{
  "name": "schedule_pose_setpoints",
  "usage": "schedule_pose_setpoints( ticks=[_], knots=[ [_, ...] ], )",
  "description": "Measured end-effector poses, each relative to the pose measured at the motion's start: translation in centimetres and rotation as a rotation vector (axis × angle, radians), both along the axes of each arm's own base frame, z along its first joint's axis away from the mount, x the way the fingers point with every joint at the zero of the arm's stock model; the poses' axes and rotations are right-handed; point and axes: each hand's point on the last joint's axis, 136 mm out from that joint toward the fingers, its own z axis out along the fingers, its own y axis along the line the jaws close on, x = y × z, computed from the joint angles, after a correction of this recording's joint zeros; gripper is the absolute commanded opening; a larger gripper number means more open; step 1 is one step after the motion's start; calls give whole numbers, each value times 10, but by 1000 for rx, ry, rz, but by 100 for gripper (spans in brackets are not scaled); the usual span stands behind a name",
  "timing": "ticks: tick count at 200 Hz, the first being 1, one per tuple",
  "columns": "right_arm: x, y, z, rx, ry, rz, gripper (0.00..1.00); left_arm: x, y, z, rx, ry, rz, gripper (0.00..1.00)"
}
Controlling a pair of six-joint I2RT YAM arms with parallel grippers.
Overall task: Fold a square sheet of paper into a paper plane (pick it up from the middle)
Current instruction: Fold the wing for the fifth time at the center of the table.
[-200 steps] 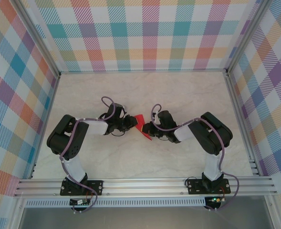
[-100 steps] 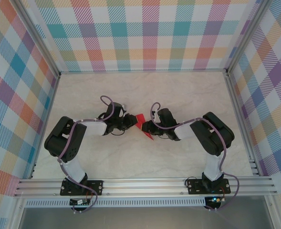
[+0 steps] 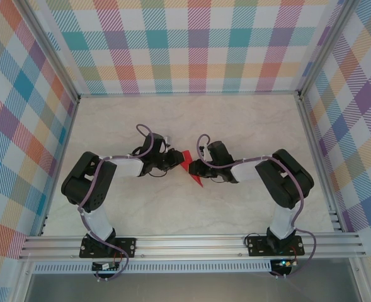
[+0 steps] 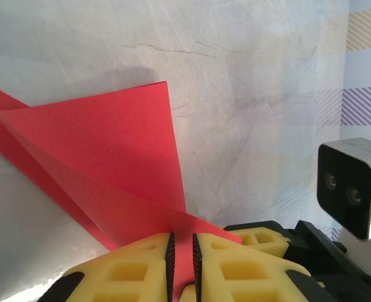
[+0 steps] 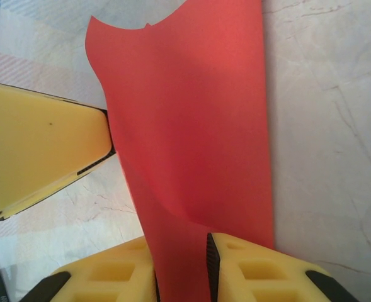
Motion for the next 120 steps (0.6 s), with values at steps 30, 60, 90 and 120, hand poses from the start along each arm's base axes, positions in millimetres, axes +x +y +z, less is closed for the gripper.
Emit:
schedule_pose_setpoints(
  ticks=[30, 60, 90, 120],
  knots=[
    [1, -3, 1, -26, -10, -1, 25, 0, -4, -2, 1, 4, -13, 17],
    [1, -5, 0, -35, -10, -8, 20, -1, -5, -3, 4, 4, -17, 17],
    [1, -5, 0, -30, 1, -18, 17, 0, -6, -6, 8, 11, -17, 17],
    [1, -4, -4, -20, 30, -31, 15, 1, -6, -10, 12, 19, -18, 17]
  ],
)
